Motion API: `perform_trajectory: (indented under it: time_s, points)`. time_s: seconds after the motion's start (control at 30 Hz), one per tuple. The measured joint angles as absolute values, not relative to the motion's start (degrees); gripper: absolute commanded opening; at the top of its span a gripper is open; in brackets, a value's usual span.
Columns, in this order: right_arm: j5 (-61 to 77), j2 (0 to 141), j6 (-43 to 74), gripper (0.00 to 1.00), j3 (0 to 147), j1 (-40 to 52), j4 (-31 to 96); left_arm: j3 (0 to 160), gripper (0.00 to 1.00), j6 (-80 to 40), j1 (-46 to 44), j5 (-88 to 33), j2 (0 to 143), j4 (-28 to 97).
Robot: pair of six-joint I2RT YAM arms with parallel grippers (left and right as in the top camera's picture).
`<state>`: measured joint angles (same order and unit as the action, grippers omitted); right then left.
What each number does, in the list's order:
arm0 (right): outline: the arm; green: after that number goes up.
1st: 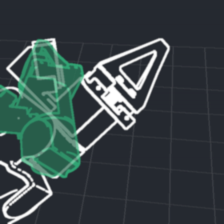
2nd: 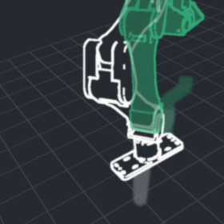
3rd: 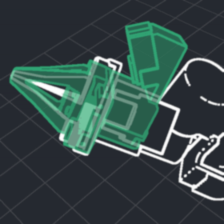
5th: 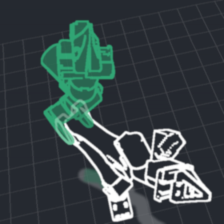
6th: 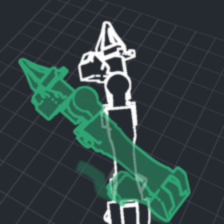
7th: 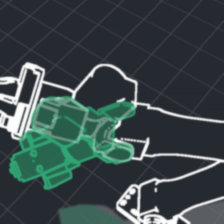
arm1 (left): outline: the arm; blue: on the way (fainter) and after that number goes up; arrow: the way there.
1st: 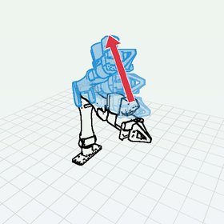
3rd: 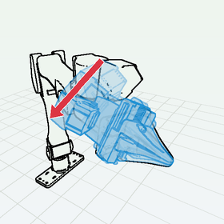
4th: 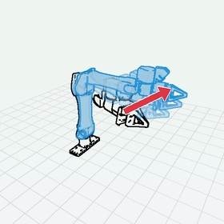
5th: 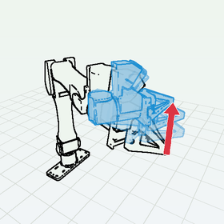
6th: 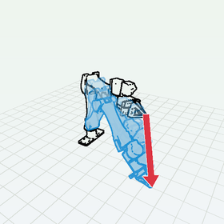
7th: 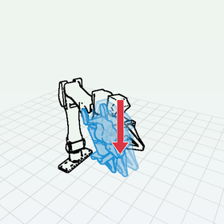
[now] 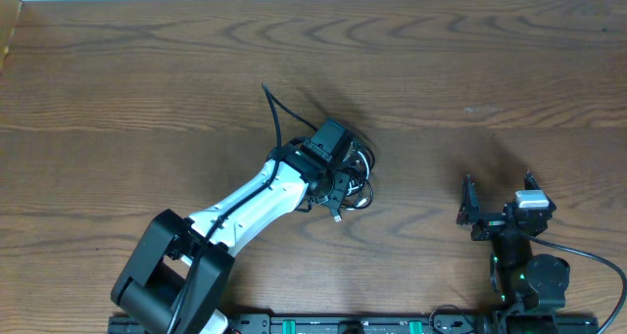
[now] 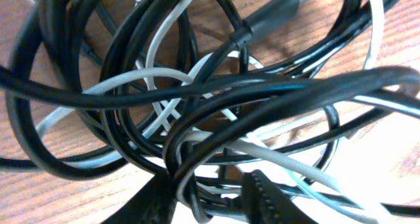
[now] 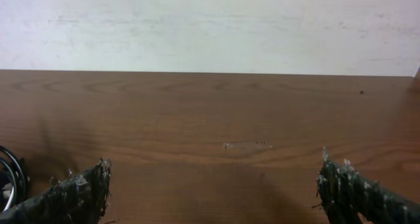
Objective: Untangle cables
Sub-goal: 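Lower the left gripper onto the tangle and close on a black cable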
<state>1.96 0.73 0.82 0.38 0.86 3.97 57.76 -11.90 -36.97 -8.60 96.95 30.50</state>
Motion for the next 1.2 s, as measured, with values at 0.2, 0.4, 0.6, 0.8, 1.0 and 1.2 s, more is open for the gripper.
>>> perform_trajectory:
  time_s: [0.2,0.4,0.6,0.8,1.0,1.2]
  points:
    - [2.0,0.7,0.8,0.99,0.4,0.9,4.0,57.8,0.26,-12.0,-37.0,-8.6,96.9,30.5]
    - [2.0,0.7,0.8,0.99,0.4,0.9,4.0,57.8,0.25,-12.0,-37.0,-8.6,96.9,30.5]
    - [2.0,0.7,0.8,0.99,0.4,0.9,4.0,57.8,0.19,-12.0,-37.0,-7.3,96.9,30.5]
    - [2.0,0.7,0.8,0.99,0.4,0.9,4.0,57.8,0.08,-12.0,-37.0,-7.1,97.0,30.5]
    - [2.0,0.7,0.8,0.99,0.4,0.9,3.9,57.8,0.08,-12.0,-37.0,-7.1,96.9,30.4]
    - [2.0,0.7,0.8,0.99,0.4,0.9,4.0,57.8,0.08,-12.0,-37.0,-7.1,96.9,30.4]
